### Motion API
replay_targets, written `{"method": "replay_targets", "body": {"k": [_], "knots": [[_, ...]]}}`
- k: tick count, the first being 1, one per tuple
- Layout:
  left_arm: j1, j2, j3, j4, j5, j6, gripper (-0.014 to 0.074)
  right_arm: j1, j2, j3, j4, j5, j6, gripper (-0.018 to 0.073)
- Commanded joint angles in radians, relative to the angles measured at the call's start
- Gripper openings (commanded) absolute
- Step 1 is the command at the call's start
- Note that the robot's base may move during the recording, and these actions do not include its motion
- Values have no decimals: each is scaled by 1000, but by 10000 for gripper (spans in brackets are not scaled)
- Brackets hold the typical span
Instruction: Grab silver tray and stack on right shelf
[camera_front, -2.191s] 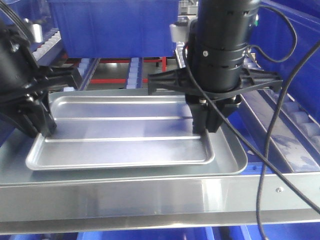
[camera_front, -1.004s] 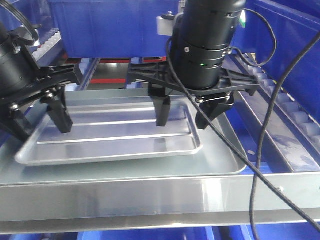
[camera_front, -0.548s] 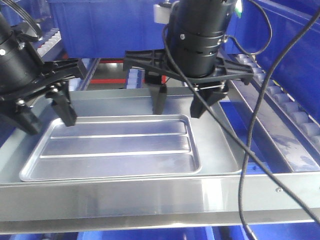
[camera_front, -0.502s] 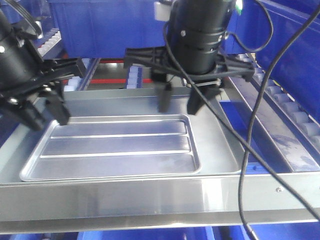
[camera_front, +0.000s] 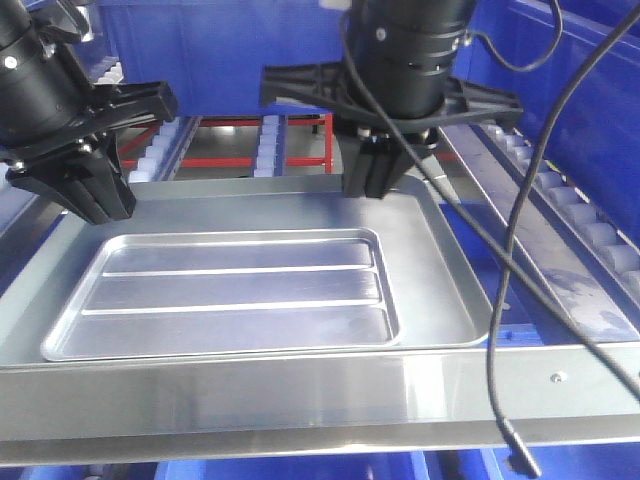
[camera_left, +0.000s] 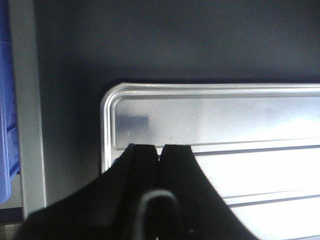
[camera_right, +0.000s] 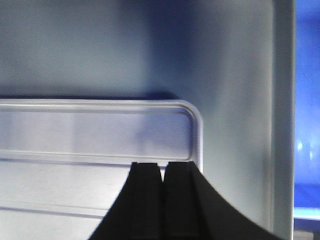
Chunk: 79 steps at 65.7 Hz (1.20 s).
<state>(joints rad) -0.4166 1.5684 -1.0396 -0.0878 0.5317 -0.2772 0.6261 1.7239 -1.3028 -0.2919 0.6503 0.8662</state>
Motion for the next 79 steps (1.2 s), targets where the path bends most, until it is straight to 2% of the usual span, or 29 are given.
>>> {"method": "replay_targets", "body": {"k": [1, 18, 27, 33, 46, 60, 70, 79], "knots": [[1, -94, 18, -6, -95, 3, -93, 17, -98, 4, -63, -118, -34, 52], [1, -331, 291, 15, -389, 3, -88, 52, -280, 256, -140, -448, -84, 52], [1, -497, 466, 155, -598, 3, -89, 52, -397, 429, -251, -650, -84, 52], [1, -622, 570, 215, -688, 3, -89, 52, -479, 538, -317, -714, -84, 52], [1, -934, 714, 222, -659, 3, -89, 52, -743, 735, -327, -705, -84, 52], [1, -1269, 739, 222, -520, 3, -90, 52, -1068, 875, -327, -691, -84, 52], [1, -1404, 739, 222, -504, 3, -90, 52, -1252, 919, -327, -687, -84, 52], [1, -1429, 739, 222, -508, 3, -90, 52, -1318, 922, -327, -688, -84, 52]]}}
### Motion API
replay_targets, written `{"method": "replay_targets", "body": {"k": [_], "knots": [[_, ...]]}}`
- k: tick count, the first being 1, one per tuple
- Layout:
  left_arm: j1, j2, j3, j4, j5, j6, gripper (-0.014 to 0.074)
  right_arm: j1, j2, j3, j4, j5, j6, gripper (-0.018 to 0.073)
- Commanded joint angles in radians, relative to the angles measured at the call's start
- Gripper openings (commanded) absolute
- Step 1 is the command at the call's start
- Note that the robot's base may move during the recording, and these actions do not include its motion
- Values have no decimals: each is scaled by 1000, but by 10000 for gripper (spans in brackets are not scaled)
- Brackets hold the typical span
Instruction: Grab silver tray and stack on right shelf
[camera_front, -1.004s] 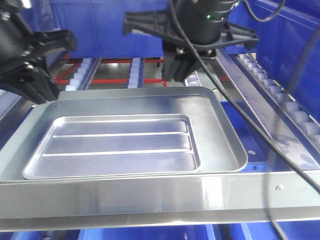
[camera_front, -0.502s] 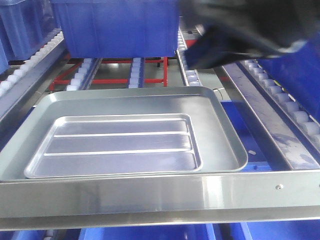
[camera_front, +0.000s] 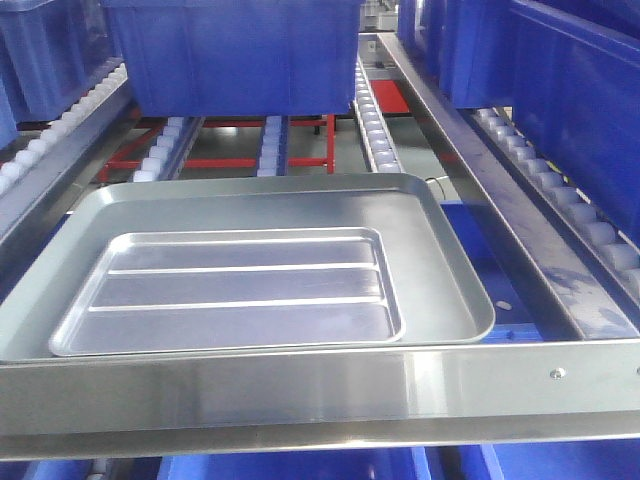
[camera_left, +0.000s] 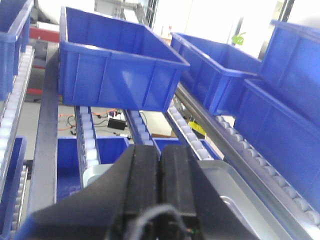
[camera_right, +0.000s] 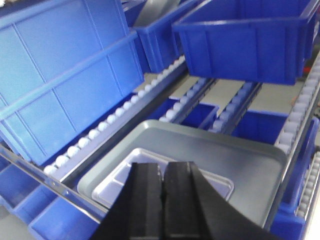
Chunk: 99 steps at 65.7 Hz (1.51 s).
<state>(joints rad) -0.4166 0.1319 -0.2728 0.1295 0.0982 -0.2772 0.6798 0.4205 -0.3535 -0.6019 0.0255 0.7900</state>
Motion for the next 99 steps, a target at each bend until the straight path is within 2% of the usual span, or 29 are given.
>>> {"method": "replay_targets", "body": {"k": [1, 28, 37, 41, 44, 52, 57, 63, 70, 76, 82, 89, 99], "knots": [[1, 8, -28, 5, -74, 3, -90, -2, -15, -27, -17, -63, -8, 52], [1, 8, -28, 5, -74, 3, -91, -2, -12, -27, -17, -57, -8, 52], [1, 8, -28, 5, -74, 3, -91, -24, -41, -22, -15, 37, -41, 52], [1, 8, -28, 5, -74, 3, -91, -58, -82, -1, 41, 62, -120, 52], [1, 8, -28, 5, -74, 3, -91, -102, -121, 27, 126, 65, -206, 52], [1, 8, -28, 5, -74, 3, -91, -281, -247, 128, 371, 37, -455, 52], [1, 8, -28, 5, -74, 3, -91, -391, -321, 195, 443, 5, -550, 52], [1, 8, -28, 5, -74, 3, -91, -481, -392, 259, 448, -18, -559, 52], [1, 8, -28, 5, -74, 3, -91, -531, -452, 336, 470, -64, -559, 52], [1, 8, -28, 5, -74, 3, -91, -552, -449, 381, 476, -103, -559, 52], [1, 8, -28, 5, -74, 3, -91, -559, -449, 384, 480, -96, -559, 52], [1, 8, -28, 5, -74, 3, -91, -563, -449, 384, 534, -90, -559, 52], [1, 8, -28, 5, -74, 3, -91, -575, -449, 384, 537, -99, -589, 52]]}}
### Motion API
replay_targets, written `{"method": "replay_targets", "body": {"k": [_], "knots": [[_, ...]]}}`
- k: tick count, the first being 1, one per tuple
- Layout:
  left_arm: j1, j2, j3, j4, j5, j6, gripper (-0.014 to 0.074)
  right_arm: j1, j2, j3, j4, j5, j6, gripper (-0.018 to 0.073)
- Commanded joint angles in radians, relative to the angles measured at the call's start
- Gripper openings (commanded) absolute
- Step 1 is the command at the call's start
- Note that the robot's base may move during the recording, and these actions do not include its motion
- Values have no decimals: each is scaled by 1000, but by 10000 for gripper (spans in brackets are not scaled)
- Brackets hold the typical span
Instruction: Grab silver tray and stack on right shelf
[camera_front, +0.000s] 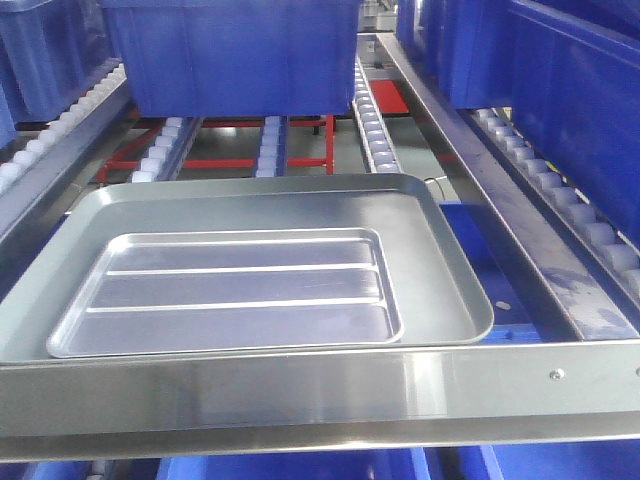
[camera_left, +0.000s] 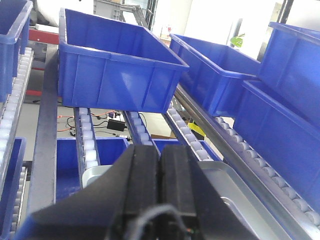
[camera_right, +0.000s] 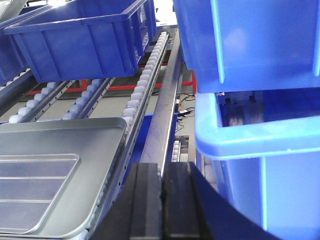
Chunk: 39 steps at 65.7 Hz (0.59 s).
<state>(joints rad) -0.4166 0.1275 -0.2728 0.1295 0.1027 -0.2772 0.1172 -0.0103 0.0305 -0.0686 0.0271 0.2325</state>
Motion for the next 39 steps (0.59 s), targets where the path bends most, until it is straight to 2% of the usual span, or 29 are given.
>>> {"method": "replay_targets", "body": {"k": [1, 16, 39], "knots": [[1, 12, -28, 5, -79, 3, -91, -14, -18, -1, 5, -101, -36, 52], [1, 12, -28, 5, -79, 3, -91, -80, -18, -1, 14, -106, -37, 52], [1, 12, -28, 5, -79, 3, -91, -82, -18, -1, 14, -102, -37, 52]]}}
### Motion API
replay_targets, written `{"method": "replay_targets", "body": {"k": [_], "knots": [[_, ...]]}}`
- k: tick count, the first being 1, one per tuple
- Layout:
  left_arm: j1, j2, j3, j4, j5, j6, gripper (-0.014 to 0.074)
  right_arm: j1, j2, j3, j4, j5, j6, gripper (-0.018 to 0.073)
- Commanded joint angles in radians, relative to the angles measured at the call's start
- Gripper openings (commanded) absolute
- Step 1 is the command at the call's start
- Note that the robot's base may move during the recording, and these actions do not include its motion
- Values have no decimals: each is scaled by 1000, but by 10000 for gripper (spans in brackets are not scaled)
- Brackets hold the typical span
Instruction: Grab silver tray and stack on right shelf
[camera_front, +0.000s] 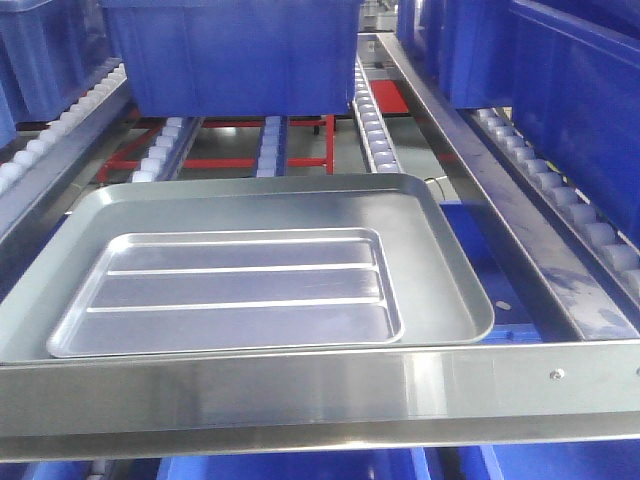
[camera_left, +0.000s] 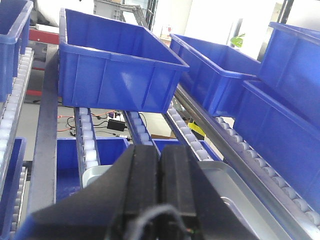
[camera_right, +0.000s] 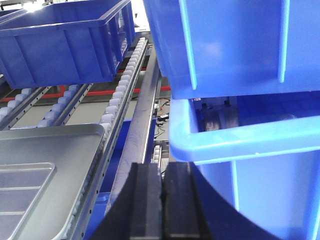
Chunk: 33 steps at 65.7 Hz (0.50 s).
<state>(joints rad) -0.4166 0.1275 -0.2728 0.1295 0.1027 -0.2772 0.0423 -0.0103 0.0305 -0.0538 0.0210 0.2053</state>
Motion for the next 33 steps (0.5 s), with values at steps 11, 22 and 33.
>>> {"method": "replay_targets", "body": {"k": [11, 22, 33], "knots": [[1, 12, -28, 5, -79, 3, -91, -7, -18, -1, -1, -96, -10, 52], [1, 12, -28, 5, -79, 3, -91, -7, -18, -1, -1, -96, -10, 52], [43, -29, 11, -46, -76, 230, -91, -7, -18, -1, -1, -96, -10, 52]]}}
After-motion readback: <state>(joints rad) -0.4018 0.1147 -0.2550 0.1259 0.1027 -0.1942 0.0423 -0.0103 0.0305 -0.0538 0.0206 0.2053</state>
